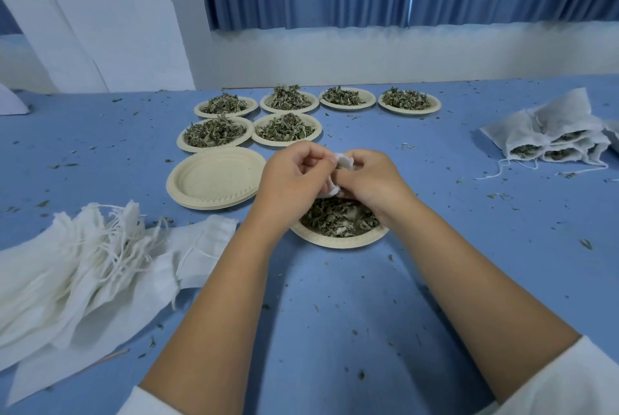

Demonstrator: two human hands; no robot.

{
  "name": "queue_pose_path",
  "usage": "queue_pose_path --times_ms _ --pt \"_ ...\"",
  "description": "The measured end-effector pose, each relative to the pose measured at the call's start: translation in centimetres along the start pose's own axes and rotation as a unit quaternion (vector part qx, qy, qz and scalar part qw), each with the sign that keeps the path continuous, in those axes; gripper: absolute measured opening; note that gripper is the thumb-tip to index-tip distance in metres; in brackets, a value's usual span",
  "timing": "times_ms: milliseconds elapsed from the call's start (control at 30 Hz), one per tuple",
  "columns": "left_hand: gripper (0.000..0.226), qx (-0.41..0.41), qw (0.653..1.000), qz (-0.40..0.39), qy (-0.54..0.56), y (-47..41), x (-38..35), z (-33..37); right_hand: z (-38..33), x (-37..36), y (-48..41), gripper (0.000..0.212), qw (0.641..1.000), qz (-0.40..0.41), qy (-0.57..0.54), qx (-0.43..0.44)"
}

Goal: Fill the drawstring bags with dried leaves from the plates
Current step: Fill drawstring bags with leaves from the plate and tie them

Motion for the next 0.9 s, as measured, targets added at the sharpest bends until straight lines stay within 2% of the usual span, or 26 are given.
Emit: queue_pose_path --times_ms 100,233,300,333,400,467,633,733,900 --pt "0.008 -0.009 0.999 -0.007 -0.035 0.2 -0.6 0.1 0.1 0.3 0.0 0.01 0.996 0.048 0.07 0.017" --pt "0.01 0.016 0.995 0.071 -0.062 -0.1 0.5 -0.6 -0.2 -0.3 0.3 0.011 0.989 -0.034 -0.13 -0.055" --pt "0.008 0.036 0.993 0.102 -0.038 -0.3 1.2 -1.2 -0.7 -0.2 0.2 0.014 0.98 -0.051 -0.175 -0.082" --pt "0.007 0.046 0.992 0.115 -0.023 -0.4 1.5 -1.4 -0.9 0.2 0.1 0.014 0.984 -0.036 -0.157 -0.077" --pt "0.008 0.056 0.988 0.141 -0.018 -0.4 2.0 -1.7 -1.5 1.3 0.0 0.012 0.999 0.017 -0.032 -0.026" --pt "0.008 0.06 0.986 0.156 -0.015 -0.4 2.2 -1.8 -2.1 1.6 0.2 0.012 0.999 0.024 0.041 0.006" --pt "0.007 0.058 0.985 0.163 -0.019 -0.4 2.3 -1.8 -1.5 0.1 0.9 0.02 0.994 -0.063 -0.049 -0.078" --pt "0.01 0.04 0.986 0.159 -0.041 -0.3 2.1 -1.4 -2.0 0.3 0.8 0.016 0.996 -0.039 -0.073 -0.035" --pt "0.017 0.024 0.987 0.143 -0.065 -0.2 1.6 -1.1 -3.1 0.8 0.8 0.015 0.995 0.011 0.011 0.101"
Point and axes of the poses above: each hand's wrist, its own y-axis away from the middle knuckle, its own x-axis out of the back of the hand, z = x × y, the point moved 6 cm from there along -y, towards the middle knuckle, and after that the axes turned 14 degrees about -y, right-handed, at the moved point
